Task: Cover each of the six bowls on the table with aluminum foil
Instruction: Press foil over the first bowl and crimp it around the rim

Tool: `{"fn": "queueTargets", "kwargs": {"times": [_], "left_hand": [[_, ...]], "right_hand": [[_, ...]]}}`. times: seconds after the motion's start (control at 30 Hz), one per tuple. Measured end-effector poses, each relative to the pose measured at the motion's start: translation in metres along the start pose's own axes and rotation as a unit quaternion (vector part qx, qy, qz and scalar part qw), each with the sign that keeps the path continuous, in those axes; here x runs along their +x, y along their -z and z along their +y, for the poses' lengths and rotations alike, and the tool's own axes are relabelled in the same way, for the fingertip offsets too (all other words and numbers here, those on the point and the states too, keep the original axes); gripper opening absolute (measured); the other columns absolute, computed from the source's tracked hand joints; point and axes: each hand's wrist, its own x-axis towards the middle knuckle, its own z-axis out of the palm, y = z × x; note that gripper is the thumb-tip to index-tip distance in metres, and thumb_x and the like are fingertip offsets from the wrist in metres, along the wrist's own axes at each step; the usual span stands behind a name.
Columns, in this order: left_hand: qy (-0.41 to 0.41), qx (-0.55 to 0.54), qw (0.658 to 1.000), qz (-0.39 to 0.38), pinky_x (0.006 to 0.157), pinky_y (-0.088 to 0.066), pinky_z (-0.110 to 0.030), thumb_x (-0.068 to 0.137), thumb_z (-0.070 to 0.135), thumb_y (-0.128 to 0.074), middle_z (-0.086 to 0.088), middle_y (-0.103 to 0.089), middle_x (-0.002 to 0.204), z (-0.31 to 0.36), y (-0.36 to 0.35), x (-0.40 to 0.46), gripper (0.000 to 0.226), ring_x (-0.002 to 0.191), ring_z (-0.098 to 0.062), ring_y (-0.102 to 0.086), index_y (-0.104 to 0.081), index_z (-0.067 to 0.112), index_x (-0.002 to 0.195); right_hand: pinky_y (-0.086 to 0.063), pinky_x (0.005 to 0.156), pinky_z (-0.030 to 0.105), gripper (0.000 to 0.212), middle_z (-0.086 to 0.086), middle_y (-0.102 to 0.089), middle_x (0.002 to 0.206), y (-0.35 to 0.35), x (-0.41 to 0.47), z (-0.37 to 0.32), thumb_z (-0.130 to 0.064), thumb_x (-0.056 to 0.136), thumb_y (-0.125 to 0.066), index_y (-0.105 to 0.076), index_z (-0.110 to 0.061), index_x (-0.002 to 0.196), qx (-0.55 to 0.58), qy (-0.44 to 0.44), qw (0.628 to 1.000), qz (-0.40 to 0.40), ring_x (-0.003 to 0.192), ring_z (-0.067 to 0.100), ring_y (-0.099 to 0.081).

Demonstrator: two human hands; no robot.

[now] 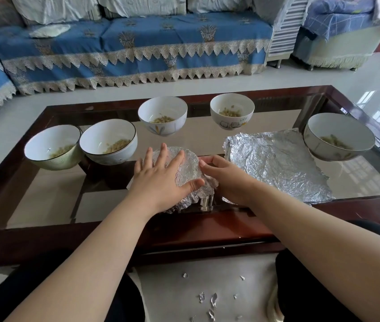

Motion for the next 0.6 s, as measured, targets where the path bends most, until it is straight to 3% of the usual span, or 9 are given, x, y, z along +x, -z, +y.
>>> {"fn": "queueTargets", "kwargs": {"times": [0.07,0.13,0.2,0.3,0.37,0.6], "left_hand": [[0.0,0.0,1.0,0.009,0.12,0.002,-0.055,0.06,0.097,0.005,-0.005,0.015,0.166,-0.001,-0.002,0.0,0.111,0.152,-0.036,0.011,0.005,0.042,0.156],[0.001,0.002,1.0,0.013,0.12,0.001,-0.055,0.057,0.099,0.008,-0.005,0.014,0.166,-0.002,-0.003,0.001,0.113,0.152,-0.036,0.01,0.005,0.043,0.156],[0.003,0.005,1.0,0.014,0.12,0.001,-0.055,0.059,0.098,0.006,-0.005,0.014,0.166,-0.002,-0.003,0.0,0.112,0.152,-0.036,0.01,0.004,0.042,0.156],[0.007,0.004,1.0,0.019,0.12,0.001,-0.055,0.06,0.098,0.006,-0.005,0.013,0.166,-0.001,-0.003,0.0,0.112,0.152,-0.036,0.009,0.003,0.042,0.157],[0.009,0.004,1.0,0.022,0.12,0.001,-0.055,0.06,0.098,0.006,-0.005,0.012,0.167,0.0,-0.004,0.0,0.112,0.152,-0.036,0.009,0.002,0.041,0.157],[0.018,-0.001,1.0,0.016,0.12,0.002,-0.054,0.067,0.093,-0.006,-0.005,0.014,0.166,0.002,-0.002,-0.001,0.104,0.152,-0.034,0.01,0.002,0.041,0.157]], "right_hand": [[-0.049,0.082,0.04,0.034,0.009,-0.062,0.11,0.005,0.001,0.003,-0.02,0.093,-0.061,-0.055,-0.009,0.124,0.044,-0.022,0.998,-0.037,0.09,0.022,-0.06],[-0.043,0.101,0.047,0.044,0.016,-0.059,0.126,0.006,0.002,0.005,-0.014,0.091,-0.061,-0.051,-0.008,0.133,0.088,-0.031,0.994,-0.056,0.107,0.028,-0.057],[-0.038,0.107,0.049,0.044,0.023,-0.052,0.137,0.004,0.004,0.006,-0.007,0.093,-0.057,-0.049,-0.003,0.136,0.125,-0.03,0.989,-0.072,0.116,0.032,-0.052],[-0.044,0.099,0.039,0.04,0.023,-0.052,0.133,0.001,0.004,0.006,-0.004,0.096,-0.047,-0.051,0.001,0.135,0.156,-0.025,0.982,-0.1,0.116,0.033,-0.051],[-0.05,0.089,0.033,0.033,0.018,-0.06,0.119,0.001,0.003,0.008,-0.004,0.095,-0.048,-0.058,0.001,0.126,0.181,-0.024,0.979,-0.094,0.103,0.029,-0.059],[-0.056,0.07,0.026,0.014,0.012,-0.066,0.09,-0.003,0.004,0.017,-0.007,0.093,-0.056,-0.066,0.001,0.097,0.2,-0.013,0.98,-0.006,0.076,0.02,-0.063]]}}
